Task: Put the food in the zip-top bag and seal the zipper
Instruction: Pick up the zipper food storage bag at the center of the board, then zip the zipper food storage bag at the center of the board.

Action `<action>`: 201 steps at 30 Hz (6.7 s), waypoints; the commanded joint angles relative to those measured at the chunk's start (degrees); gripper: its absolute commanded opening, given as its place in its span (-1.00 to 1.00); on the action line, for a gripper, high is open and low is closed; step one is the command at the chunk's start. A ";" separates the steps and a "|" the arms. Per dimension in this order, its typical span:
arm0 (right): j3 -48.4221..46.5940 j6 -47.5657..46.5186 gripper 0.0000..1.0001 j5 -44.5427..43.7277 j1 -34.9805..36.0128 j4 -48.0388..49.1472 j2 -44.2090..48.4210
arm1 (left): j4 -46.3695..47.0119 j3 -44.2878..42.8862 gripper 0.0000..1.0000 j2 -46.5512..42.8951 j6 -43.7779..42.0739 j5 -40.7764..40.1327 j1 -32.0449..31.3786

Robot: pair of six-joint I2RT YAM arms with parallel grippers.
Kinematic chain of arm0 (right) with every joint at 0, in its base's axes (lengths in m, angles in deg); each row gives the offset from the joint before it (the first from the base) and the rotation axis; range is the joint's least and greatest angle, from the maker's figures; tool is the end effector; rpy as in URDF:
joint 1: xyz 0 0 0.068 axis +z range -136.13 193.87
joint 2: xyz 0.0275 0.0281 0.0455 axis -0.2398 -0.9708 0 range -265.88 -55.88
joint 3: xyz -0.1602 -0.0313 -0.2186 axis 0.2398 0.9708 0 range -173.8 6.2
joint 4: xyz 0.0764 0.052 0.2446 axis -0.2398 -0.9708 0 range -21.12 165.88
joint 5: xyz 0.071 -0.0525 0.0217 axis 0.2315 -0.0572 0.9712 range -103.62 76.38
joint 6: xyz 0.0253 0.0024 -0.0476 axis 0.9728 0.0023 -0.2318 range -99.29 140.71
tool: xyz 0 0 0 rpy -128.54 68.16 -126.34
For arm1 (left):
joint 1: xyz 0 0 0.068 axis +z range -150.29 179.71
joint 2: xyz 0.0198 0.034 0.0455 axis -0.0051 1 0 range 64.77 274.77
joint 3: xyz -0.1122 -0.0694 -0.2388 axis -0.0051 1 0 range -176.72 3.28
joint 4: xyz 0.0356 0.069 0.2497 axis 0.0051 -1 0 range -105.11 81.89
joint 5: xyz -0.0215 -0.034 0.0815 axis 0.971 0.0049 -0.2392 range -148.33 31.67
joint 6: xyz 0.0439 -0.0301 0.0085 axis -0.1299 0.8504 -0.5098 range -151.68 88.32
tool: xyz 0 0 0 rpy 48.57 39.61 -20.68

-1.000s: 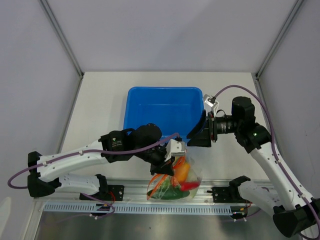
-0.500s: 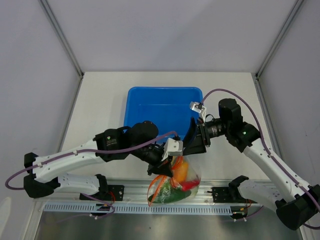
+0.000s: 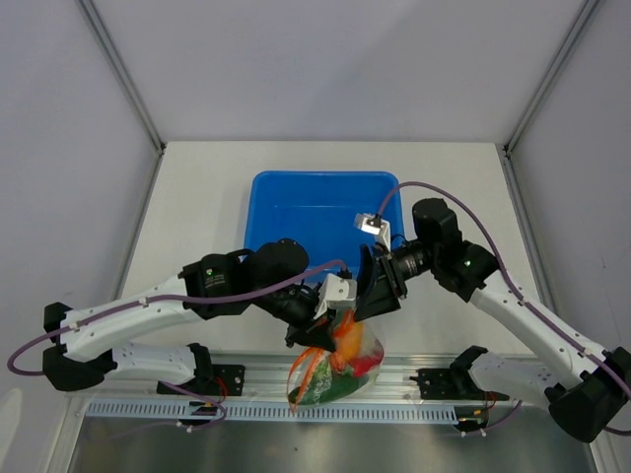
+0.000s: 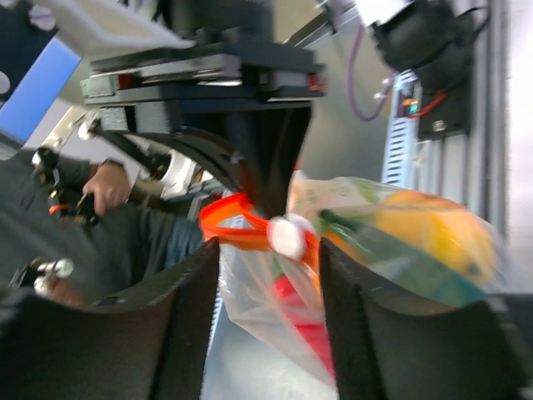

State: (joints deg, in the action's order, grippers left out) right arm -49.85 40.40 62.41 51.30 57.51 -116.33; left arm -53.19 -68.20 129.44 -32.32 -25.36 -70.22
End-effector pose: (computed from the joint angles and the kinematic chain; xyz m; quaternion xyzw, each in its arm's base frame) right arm 0.1496 0.1579 0.3522 -0.4381 0.5956 0.6590 0.1380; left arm 0.0590 -0.2178 0.3765 0.5994 0.6328 -0.4479 0.1990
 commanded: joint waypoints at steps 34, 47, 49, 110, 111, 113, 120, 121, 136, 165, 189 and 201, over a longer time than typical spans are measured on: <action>-1.16 3.43 -1.00 -16.78 6.42 -2.46 3.58 | 19.85 8.38 0.99 -8.69 5.04 -18.89 0.41; -3.71 12.48 -1.00 -31.90 7.39 -3.17 5.77 | 27.15 14.00 0.94 -1.73 8.20 -19.43 0.23; -3.36 12.75 -1.00 -31.91 7.39 -2.64 6.48 | 28.37 15.92 0.90 -2.17 8.55 -19.44 0.23; 8.06 12.57 -1.00 -35.60 7.48 2.63 14.56 | 31.09 23.14 0.36 -13.68 16.37 -24.17 4.36; 8.50 12.66 -1.00 -35.43 7.66 3.42 14.74 | 31.98 24.27 0.36 -14.47 17.60 -25.23 4.71; 9.46 13.19 -1.00 -35.77 8.10 4.22 15.35 | 33.56 25.25 0.36 -17.19 19.01 -28.04 5.07; 11.58 13.72 -1.00 -37.27 11.43 5.71 15.97 | 39.89 27.98 0.32 -18.70 21.39 -24.89 7.62; 11.32 13.63 -1.00 -37.53 11.79 5.80 15.89 | 40.07 27.11 0.31 -18.09 21.30 -23.41 7.79; 9.73 12.05 -1.00 -38.33 13.81 3.26 16.15 | 47.80 27.45 0.25 -13.86 24.28 -4.24 11.65; 8.94 10.38 -1.00 -38.06 13.99 2.20 14.30 | 53.08 28.77 -0.36 -10.17 29.91 11.15 16.67; 9.12 13.54 -1.00 -38.41 13.99 5.71 14.74 | 49.74 29.38 -0.99 -11.23 28.95 9.22 16.67; 9.56 14.42 -1.00 -38.41 13.99 6.86 14.74 | 49.12 29.47 -0.65 -11.05 28.77 8.86 16.67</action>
State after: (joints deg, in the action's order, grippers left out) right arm -38.40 53.82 24.14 65.14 59.13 -102.12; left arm -4.49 -38.80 119.14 -3.19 -16.77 -53.76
